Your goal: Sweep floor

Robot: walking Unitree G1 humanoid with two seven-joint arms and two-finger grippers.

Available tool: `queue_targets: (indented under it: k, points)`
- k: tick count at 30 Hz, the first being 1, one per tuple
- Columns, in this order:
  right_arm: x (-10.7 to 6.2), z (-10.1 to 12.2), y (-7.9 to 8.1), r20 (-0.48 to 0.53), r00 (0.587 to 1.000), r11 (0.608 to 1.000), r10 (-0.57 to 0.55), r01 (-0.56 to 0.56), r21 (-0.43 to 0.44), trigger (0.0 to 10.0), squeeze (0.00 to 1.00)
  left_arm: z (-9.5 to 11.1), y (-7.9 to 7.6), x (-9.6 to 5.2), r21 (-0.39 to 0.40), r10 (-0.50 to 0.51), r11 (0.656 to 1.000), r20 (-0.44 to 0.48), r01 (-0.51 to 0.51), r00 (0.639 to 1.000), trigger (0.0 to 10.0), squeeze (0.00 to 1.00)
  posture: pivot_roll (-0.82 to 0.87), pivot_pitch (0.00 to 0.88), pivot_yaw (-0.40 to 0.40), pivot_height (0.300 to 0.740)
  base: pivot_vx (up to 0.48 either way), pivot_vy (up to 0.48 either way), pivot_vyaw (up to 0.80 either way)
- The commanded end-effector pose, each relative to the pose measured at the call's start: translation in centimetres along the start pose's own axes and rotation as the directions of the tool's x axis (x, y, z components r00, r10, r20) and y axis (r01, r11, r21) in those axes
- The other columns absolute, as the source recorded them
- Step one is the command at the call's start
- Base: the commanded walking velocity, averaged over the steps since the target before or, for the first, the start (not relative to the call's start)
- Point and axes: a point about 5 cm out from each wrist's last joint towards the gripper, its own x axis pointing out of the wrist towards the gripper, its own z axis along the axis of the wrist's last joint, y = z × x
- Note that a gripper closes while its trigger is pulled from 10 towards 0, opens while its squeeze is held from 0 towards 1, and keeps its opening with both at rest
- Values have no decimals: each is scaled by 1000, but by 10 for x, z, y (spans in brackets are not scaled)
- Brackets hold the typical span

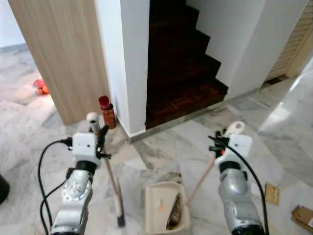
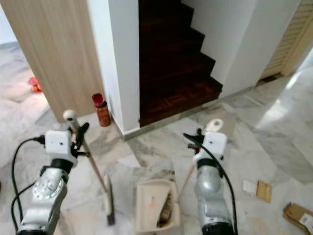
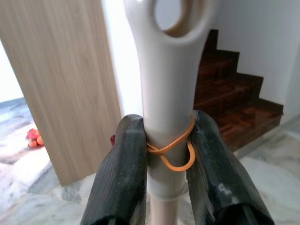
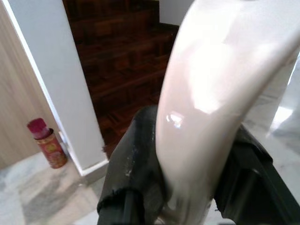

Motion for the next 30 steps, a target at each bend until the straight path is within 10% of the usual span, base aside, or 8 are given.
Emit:
queue_targets:
  k: [1,30]
  points:
    - [3,11,-5,47,999,1000,-15,15,5,10000,0,13,-4,5,2,-17,1000,56,17,998,10000,0,121,0,-13,740,0,352,0]
    - [2,10,1,41,999,1000,11,-12,7,10000,0,14,-8,5,1,-55,998,60,55,997,10000,0,114,0,3,740,0,354,179]
